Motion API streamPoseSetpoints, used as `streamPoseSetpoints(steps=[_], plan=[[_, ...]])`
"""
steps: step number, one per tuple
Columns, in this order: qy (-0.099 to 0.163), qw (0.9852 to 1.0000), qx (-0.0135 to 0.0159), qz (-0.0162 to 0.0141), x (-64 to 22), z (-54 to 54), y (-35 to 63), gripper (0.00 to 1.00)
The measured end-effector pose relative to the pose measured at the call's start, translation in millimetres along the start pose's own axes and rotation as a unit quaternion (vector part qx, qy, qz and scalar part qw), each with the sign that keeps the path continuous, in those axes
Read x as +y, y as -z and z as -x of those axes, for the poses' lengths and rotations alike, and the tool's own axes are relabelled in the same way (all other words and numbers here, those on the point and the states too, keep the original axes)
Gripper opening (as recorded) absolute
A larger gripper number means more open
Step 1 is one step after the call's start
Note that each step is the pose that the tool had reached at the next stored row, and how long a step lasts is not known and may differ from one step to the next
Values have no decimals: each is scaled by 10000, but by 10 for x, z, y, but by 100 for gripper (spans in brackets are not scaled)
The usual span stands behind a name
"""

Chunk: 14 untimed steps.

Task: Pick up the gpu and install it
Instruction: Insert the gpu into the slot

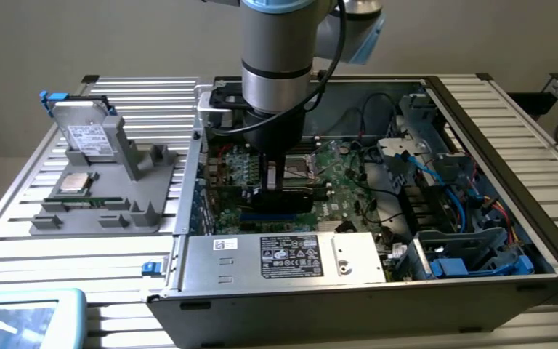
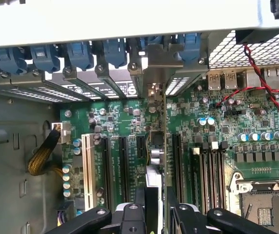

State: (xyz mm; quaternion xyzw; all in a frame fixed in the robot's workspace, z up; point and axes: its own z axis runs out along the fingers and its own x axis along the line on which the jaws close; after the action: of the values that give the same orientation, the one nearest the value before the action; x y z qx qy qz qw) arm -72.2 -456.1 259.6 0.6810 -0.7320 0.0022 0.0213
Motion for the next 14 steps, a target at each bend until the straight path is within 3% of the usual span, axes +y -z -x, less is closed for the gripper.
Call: streamPoseSetpoints(steps=[14], plan=[[0, 10000, -1, -1, 1, 13, -1, 27]])
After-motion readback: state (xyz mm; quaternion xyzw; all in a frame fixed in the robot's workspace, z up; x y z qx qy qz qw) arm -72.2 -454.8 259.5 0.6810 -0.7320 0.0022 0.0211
